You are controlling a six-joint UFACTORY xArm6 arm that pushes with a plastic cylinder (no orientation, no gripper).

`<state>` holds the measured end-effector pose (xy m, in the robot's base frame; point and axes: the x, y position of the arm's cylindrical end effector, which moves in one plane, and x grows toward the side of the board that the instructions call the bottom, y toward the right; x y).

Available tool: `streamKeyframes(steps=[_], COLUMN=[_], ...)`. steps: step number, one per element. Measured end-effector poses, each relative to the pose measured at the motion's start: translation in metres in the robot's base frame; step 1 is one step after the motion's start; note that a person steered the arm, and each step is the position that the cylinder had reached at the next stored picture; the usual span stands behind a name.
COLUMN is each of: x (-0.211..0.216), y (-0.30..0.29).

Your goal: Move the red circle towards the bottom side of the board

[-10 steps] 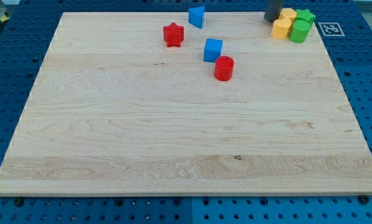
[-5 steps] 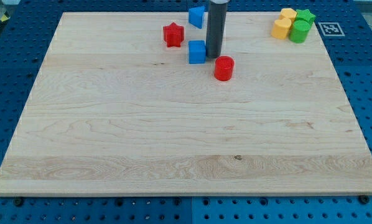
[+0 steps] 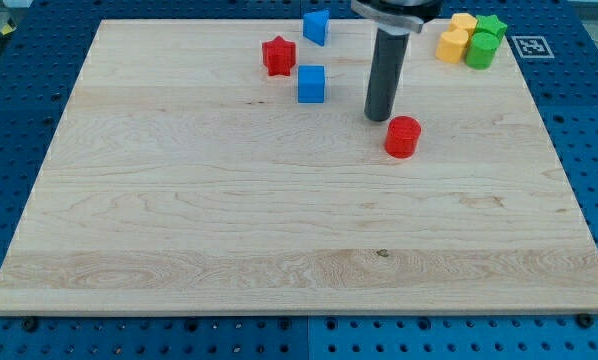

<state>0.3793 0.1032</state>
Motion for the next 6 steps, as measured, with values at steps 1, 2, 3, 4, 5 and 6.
streamKeyframes(steps=[1,2,3,4,5,6], x=[0.026,0.076,0.113,0.110,0.107,0.136], y=[0.024,-0.003,-0.014,-0.012,0.007,-0.002])
